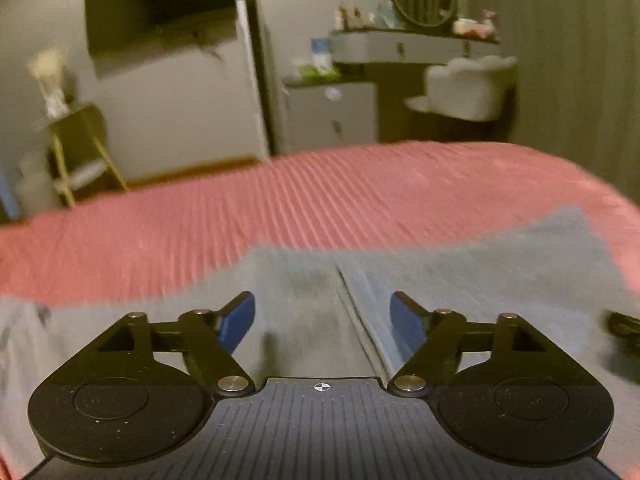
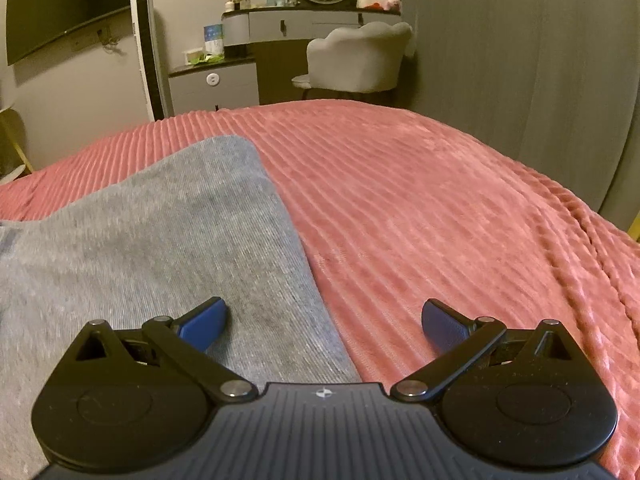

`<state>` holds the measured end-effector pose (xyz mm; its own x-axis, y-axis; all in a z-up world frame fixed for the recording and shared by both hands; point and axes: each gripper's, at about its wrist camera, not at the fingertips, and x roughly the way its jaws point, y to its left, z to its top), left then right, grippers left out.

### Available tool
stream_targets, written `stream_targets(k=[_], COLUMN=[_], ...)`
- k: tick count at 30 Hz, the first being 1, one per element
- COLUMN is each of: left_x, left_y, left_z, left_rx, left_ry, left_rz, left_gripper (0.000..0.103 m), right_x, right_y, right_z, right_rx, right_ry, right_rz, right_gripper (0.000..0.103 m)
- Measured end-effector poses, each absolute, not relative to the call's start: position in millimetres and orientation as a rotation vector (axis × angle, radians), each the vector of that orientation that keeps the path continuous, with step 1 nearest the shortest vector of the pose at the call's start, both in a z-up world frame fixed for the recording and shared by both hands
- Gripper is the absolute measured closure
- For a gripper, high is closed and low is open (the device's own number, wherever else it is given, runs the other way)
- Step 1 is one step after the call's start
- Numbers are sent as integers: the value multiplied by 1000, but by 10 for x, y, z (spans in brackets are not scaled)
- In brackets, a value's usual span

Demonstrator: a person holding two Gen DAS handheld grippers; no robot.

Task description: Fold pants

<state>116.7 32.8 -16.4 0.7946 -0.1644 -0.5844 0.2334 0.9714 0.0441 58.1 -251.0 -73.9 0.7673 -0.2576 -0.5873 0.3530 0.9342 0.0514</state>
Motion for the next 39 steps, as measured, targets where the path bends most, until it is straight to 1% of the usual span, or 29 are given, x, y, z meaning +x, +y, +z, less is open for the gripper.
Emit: stream_targets(k=[1, 4, 5, 6, 7, 8, 9, 10, 12, 13, 16, 17, 18, 20, 21, 23, 24, 26, 29, 34, 39], left_x=[1087, 876, 875, 920, 980, 1014, 1025, 1022, 994, 1004, 1049, 1038, 1022, 978, 954, 931, 916, 816, 765, 693, 642], left_y=[340, 359, 350, 303, 290, 317, 347, 375, 445, 513, 837, 923, 994, 1091, 1131, 1216, 1262, 1429, 1700, 2093, 2482], left_z=[-182, -364, -433, -519, -564, -553, -523, -492, -445, -430, -422, -417, -407, -374, -346, -298, -278, -245, -233, -319, -364], left_rx=[96, 35, 36, 60, 62, 36, 23, 27, 28, 8, -178, -230, -263, -278, -278, -283, -285, -293, -341, -427, -519], left_ry=[643, 763, 794, 839, 855, 836, 807, 772, 720, 716, 780, 795, 802, 799, 793, 783, 783, 776, 775, 778, 709], left_rz=[-248, -341, -356, -343, -322, -302, -277, -248, -164, -109, -48, -43, -30, 12, 29, 32, 29, 24, 11, 16, 7], left_gripper=[19, 19, 27, 31, 32, 35, 36, 34, 34, 36, 35, 33, 31, 19, 18, 13, 12, 8, 7, 7, 7], right_x=[584, 571, 565, 551, 538, 525, 498, 465, 367, 312, 157, 106, 59, -1, 6, 140, 175, 175, 180, 135, 162], right_y=[-2516, -2491, -2479, -2455, -2433, -2426, -2413, -2393, -2362, -2340, -2232, -2158, -2077, -1910, -1837, -1722, -1700, -1722, -1757, -1741, -1780], right_z=[-734, -738, -742, -749, -748, -742, -737, -727, -664, -629, -506, -461, -434, -418, -444, -585, -631, -614, -638, -679, -697], right_rx=[162, 152, 145, 138, 130, 124, 116, 106, 89, 90, 116, 114, 101, 53, 18, -54, -67, -35, 16, 19, 32], right_ry=[612, 603, 599, 597, 595, 592, 590, 589, 578, 569, 546, 536, 526, 522, 548, 694, 719, 697, 695, 677, 663], right_rz=[-334, -339, -341, -343, -343, -340, -338, -341, -355, -354, -304, -278, -254, -211, -198, -198, -206, -215, -220, -224, -224], right_gripper=[0, 0, 0, 0, 0, 0, 0, 0, 0, 0, 0, 0, 0, 0, 0, 0, 0, 0, 0, 0, 0])
